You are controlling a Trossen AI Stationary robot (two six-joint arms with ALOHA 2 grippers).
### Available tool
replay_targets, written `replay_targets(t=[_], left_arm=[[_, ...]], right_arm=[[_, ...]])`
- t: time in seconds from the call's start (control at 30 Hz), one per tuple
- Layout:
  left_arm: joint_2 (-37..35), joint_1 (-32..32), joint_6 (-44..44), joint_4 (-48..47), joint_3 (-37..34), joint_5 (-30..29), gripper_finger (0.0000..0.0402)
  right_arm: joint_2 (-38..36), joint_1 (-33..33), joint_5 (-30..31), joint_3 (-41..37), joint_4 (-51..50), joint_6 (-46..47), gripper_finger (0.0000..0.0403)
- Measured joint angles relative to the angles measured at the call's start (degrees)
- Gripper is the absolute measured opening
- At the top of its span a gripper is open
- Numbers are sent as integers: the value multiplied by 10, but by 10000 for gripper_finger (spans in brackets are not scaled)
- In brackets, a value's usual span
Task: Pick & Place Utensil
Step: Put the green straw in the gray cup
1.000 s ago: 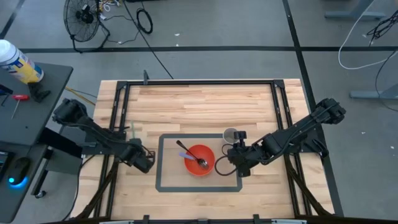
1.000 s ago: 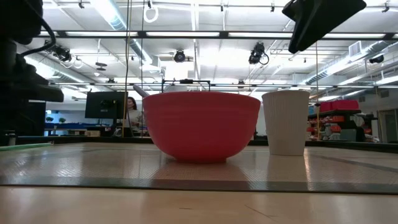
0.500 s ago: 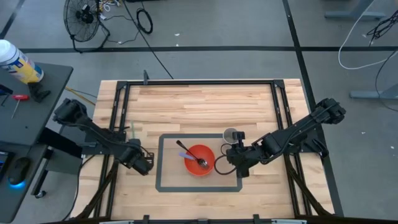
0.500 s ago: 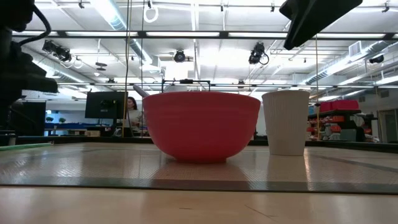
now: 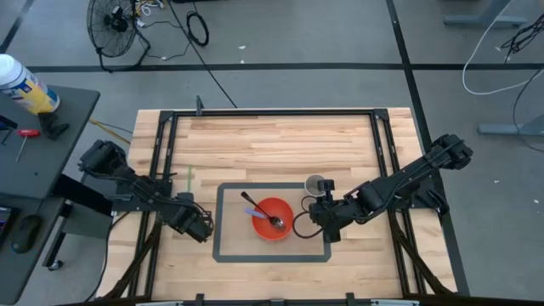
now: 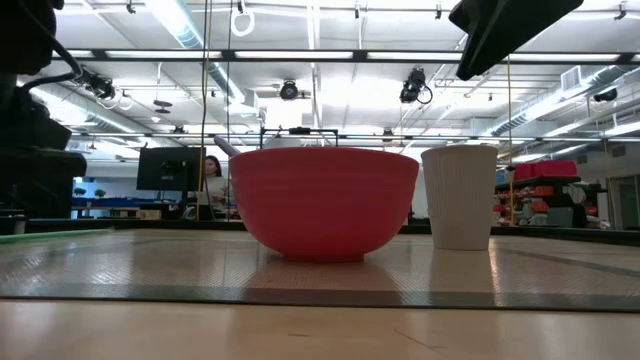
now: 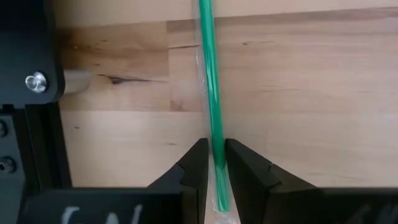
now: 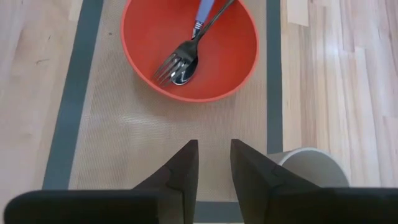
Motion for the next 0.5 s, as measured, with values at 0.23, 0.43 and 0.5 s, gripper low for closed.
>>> replay_targets(t=[0.23, 0.43, 0.5], left_arm=[[1, -28, -23, 0, 0, -12, 64], [1, -42, -24, 1, 0, -19, 44], [1, -43, -16, 0, -1, -23, 33]], right_arm=[[0, 1, -4, 0, -3, 10, 96], [0, 1, -14, 0, -2, -2, 96], [0, 1, -14, 0, -2, -8, 96]])
